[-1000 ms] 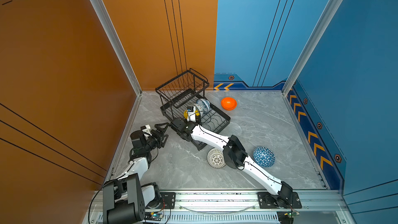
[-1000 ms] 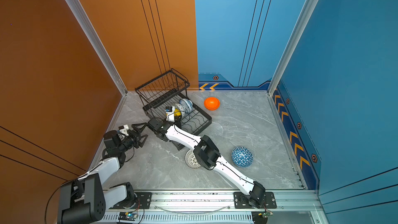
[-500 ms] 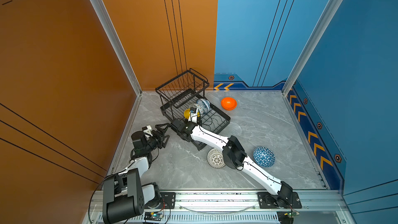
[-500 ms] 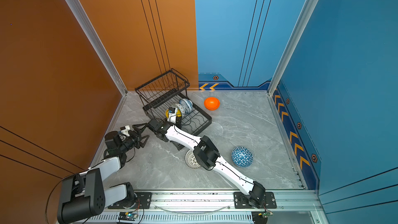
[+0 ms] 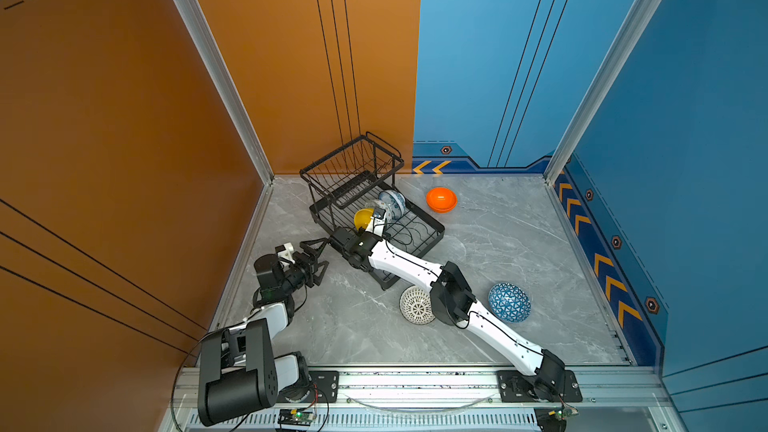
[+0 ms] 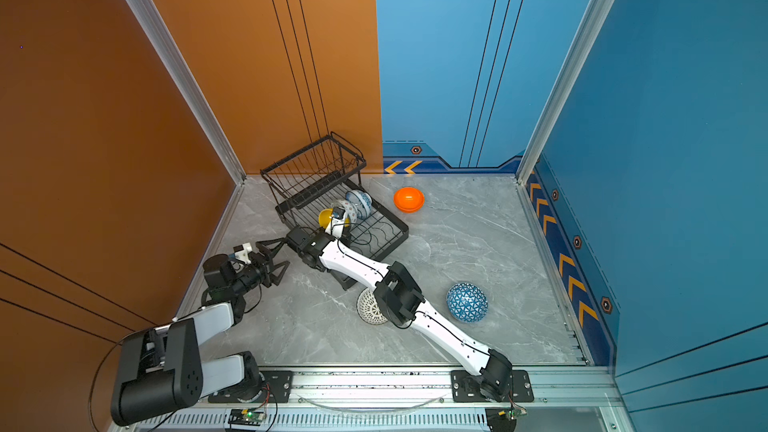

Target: Load the bowls into the dish rack

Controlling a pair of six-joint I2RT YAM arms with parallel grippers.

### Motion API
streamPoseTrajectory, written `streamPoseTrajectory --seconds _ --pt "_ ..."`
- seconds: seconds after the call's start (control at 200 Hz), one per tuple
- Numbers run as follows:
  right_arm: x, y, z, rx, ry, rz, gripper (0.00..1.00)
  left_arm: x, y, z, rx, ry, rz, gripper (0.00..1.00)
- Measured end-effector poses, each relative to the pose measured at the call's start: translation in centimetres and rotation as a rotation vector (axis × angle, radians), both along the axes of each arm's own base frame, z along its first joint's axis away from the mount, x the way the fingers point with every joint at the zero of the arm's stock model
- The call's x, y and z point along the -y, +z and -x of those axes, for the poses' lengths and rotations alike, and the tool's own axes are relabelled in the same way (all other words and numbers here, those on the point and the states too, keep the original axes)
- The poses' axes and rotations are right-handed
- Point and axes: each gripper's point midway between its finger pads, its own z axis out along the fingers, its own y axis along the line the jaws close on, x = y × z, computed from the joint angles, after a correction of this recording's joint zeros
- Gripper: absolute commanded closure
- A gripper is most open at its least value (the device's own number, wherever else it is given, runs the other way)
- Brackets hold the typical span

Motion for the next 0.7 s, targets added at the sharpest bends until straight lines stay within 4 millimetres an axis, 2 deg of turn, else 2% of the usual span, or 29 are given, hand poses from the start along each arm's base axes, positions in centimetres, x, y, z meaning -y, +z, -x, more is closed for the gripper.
streamPoseTrajectory --seconds 0.696 --pt "0.3 0.31 -0.09 -0.004 0.014 0.064 1.0 0.02 -0.01 0.02 0.007 -0.002 -0.001 0.02"
